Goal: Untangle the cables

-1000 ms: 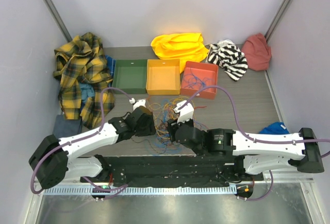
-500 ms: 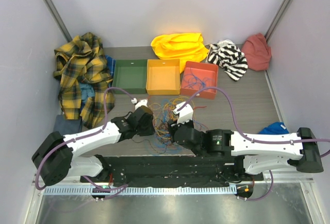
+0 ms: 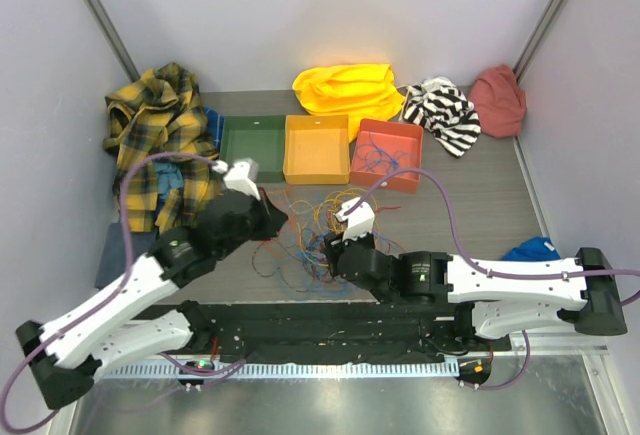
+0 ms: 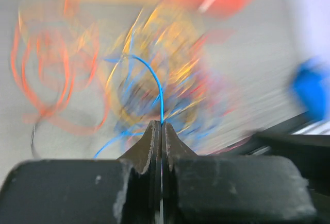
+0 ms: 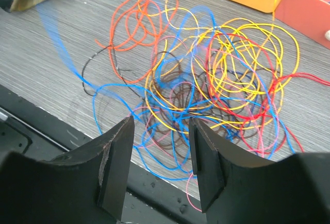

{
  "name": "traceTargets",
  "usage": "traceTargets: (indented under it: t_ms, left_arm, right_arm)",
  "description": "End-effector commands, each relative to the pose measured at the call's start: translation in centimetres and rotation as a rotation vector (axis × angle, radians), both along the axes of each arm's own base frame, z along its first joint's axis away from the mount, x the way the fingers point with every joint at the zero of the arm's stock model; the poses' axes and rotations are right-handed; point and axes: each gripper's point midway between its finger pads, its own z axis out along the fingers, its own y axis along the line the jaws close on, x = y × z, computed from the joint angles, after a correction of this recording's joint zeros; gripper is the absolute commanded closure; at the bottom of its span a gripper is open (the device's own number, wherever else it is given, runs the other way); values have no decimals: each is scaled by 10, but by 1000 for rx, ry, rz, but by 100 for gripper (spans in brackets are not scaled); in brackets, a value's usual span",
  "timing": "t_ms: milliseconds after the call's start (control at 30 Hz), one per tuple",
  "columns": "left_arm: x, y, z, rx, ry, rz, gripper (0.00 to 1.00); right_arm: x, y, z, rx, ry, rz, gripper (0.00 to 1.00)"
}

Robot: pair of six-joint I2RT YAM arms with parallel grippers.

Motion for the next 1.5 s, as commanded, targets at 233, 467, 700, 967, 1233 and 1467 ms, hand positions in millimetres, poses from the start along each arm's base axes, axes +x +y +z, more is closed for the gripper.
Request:
traceTargets:
  t_ms: [233, 467, 700, 967, 1233, 1467]
  left_arm:
    - [10, 33, 175, -52, -362, 41, 100]
    - [13, 45, 236, -75, -485, 77, 100]
    - [19, 39, 246, -67, -501, 71, 100]
    - [19, 32, 247, -82, -492, 54, 100]
    - [15, 35, 245, -96, -483, 56, 100]
    - [14, 45, 232, -92, -454, 101, 100]
  right_arm:
    - [1, 17, 56, 269, -81, 48, 36]
    - [-3, 13, 65, 317, -93, 72, 31]
    - [-21, 40, 56, 313, -57, 228, 25]
    - [7, 66, 36, 199, -136, 139, 25]
    - [43, 80, 24, 195, -143, 53, 46]
    - [53, 57, 69, 280, -196, -36, 99]
